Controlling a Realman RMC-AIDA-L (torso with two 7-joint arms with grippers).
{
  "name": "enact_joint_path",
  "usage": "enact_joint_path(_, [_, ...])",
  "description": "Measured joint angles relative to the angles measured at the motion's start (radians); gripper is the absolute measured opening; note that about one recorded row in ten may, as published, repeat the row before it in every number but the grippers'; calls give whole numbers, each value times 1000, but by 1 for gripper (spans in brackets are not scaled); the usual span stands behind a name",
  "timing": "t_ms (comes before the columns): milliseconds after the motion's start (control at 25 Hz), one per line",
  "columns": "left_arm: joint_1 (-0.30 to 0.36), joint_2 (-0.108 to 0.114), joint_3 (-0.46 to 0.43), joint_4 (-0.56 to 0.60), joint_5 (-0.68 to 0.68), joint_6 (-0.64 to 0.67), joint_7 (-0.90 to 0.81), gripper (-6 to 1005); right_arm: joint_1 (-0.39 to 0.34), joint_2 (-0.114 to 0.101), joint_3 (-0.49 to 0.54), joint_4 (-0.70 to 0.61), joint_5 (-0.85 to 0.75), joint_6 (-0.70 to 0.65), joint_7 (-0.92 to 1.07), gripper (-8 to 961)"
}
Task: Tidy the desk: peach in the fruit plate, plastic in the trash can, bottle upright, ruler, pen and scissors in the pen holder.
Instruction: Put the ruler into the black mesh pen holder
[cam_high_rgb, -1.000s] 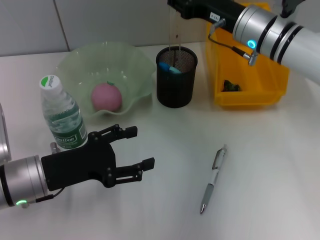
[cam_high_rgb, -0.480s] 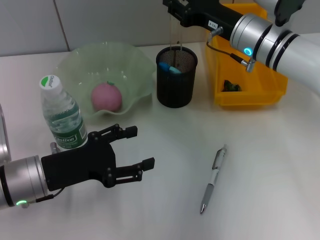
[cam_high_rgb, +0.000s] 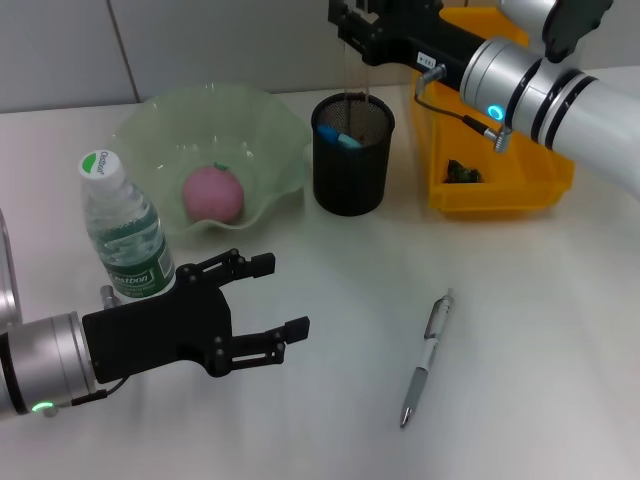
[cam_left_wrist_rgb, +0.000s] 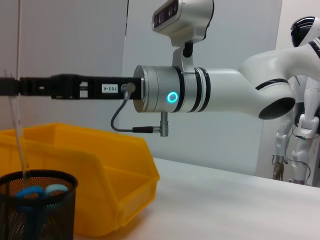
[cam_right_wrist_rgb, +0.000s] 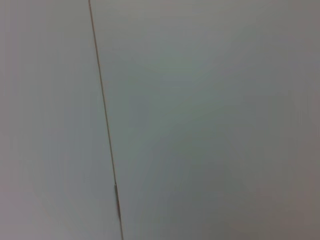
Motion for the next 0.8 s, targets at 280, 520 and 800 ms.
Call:
enact_joint_path(280, [2,0,1,0,0,2,7,862,-6,0,-33,1,-5,2,0,381])
enact_joint_path(520, [2,0,-2,0,0,9,8,862,-15,-3,-39,-4,-7,10,6,456])
enact_joint_path(800, [0,1,-5,0,-7,17,8,862,-21,-5,-48,-11,-7,11,22,625])
